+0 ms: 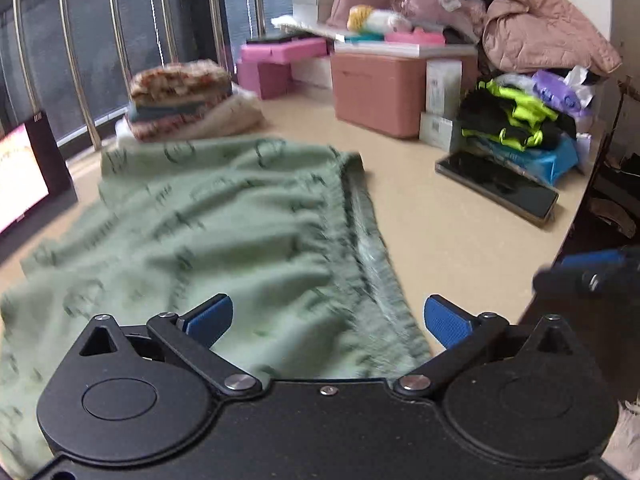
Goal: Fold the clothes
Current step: 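Grasp the elastic waistband with the right gripper while the left gripper grasps it too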
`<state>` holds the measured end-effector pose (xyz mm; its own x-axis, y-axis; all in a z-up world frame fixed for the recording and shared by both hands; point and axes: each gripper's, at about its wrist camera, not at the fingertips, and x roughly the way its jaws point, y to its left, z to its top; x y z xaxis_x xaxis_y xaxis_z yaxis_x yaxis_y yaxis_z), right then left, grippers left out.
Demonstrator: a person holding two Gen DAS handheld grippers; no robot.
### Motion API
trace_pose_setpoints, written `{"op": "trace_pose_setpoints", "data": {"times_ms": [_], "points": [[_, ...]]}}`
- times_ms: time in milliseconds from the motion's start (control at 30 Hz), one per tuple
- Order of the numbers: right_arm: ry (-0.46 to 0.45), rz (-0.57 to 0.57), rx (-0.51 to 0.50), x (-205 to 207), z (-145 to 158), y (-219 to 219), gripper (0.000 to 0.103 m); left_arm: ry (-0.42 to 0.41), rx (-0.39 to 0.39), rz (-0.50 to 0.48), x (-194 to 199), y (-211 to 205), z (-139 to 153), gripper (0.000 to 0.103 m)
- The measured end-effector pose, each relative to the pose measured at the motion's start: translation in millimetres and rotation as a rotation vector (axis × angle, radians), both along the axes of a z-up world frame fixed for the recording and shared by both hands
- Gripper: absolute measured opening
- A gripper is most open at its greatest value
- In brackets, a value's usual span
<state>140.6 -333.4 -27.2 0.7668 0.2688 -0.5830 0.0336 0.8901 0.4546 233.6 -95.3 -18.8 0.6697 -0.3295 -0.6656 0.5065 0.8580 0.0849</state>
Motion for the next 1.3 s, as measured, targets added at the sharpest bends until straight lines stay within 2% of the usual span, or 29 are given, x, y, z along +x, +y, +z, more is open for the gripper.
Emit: {"op": "trace_pose_setpoints", "data": {"times_ms": [33,100,200,267,333,433,567,667,767,800,867,933,1000,1033,1133,1233,1300], "points": [[-0.004,-0.004,-0.001,1,2,0,0.086,-0.005,0.013,0.007,0,-7,-6,0.098],[-0.009,-0.003,-0.001,1,4,1,0.086,-0.041,0.114,0.039,-1,-20,-19,0.072],[-0.028,0.003,-0.037,-6,8,4,0.086,-0.064,0.176,0.058,-6,-17,-32,0.063],[-0.044,0.008,-0.098,-7,9,8,0.086,-0.087,0.18,0.049,-16,0,-35,0.063],[-0.06,0.024,-0.186,-4,10,13,0.086,-0.117,0.241,0.062,-28,20,-35,0.063],[-0.116,0.071,-0.319,0,16,24,0.086,-0.121,0.306,0.136,-46,65,-34,0.063],[-0.201,0.189,-0.472,10,13,58,0.086,-0.08,0.32,0.3,-67,128,-30,0.063],[-0.271,0.312,-0.613,19,1,99,0.085,-0.076,0.338,0.422,-85,166,-29,0.063],[-0.321,0.404,-0.767,32,-16,145,0.078,-0.092,0.346,0.492,-102,186,-29,0.065],[-0.331,0.423,-0.8,37,-21,158,0.076,-0.099,0.339,0.503,-108,190,-28,0.071],[-0.341,0.456,-0.844,49,-28,179,0.072,-0.115,0.333,0.521,-117,191,-27,0.076],[-0.322,0.452,-0.911,64,-36,197,0.068,-0.13,0.339,0.526,-121,189,-29,0.076],[-0.305,0.443,-0.981,78,-42,214,0.055,-0.144,0.347,0.529,-124,186,-31,0.076],[-0.304,0.432,-1.02,84,-43,219,0.053,-0.152,0.351,0.531,-126,184,-32,0.076],[-0.292,0.433,-1.058,99,-41,226,0.052,-0.181,0.36,0.542,-123,181,-37,0.076],[-0.233,0.436,-1.013,112,-41,225,0.048,-0.203,0.37,0.582,-122,177,-40,0.074],[-0.183,0.436,-0.957,119,-42,221,0.029,-0.223,0.384,0.614,-124,173,-42,0.064]]}}
